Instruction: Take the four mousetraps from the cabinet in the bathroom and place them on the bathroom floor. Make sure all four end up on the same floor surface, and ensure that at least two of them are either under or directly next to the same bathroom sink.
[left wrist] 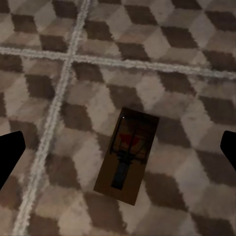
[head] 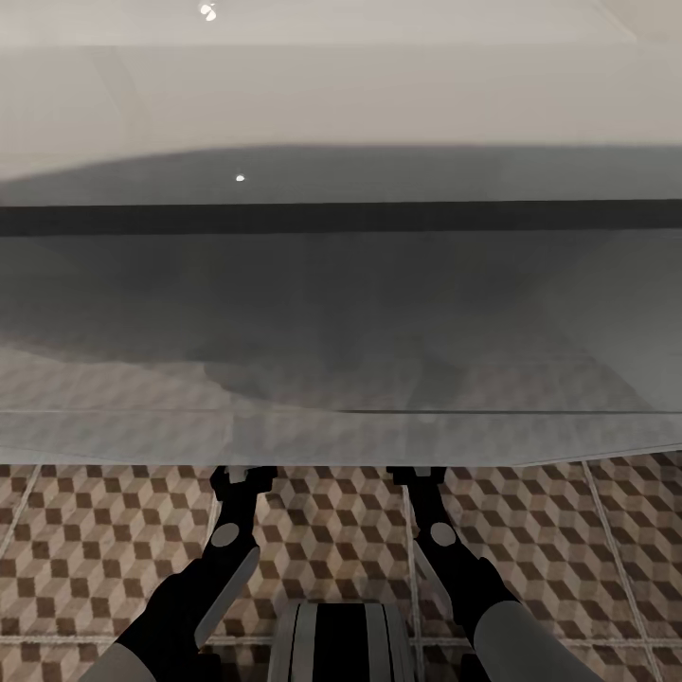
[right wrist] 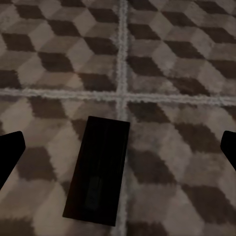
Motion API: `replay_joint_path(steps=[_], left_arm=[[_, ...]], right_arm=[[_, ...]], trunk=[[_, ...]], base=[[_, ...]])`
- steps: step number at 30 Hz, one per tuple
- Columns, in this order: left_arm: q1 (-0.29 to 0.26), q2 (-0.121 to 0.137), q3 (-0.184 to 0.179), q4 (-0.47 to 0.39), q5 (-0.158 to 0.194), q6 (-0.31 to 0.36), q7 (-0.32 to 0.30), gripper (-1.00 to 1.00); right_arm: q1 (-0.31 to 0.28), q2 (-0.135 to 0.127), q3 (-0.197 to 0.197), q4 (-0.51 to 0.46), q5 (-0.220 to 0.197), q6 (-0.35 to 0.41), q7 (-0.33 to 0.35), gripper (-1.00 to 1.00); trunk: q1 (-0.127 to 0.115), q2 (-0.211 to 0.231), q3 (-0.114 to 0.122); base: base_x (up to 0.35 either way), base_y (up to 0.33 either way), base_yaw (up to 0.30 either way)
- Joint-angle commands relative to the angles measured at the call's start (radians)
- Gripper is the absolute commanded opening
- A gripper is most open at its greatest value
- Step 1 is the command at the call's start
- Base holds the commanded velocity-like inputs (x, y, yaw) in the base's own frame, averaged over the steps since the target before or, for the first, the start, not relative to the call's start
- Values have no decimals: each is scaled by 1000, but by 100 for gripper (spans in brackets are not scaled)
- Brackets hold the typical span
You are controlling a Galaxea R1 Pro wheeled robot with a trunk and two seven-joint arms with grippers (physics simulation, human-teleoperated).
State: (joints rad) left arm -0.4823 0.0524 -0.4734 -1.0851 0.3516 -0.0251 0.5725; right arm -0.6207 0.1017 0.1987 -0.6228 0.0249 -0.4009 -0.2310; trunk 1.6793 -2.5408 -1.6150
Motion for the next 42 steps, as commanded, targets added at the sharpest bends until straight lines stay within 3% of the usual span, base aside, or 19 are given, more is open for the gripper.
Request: replay_joint_path(steps=[1,42], left_arm=[[-1,1,-5,-1,9,-3,7,100],[-1,4,9,8,12,-19,2,100]], right_arm=[[-1,0,4,1,3,-1,-9,100],[-1,0,1,2,-6,-5,-11,100]], trunk=[[0,0,-1],[0,0,-1]], base=[[0,0,0],[0,0,0]])
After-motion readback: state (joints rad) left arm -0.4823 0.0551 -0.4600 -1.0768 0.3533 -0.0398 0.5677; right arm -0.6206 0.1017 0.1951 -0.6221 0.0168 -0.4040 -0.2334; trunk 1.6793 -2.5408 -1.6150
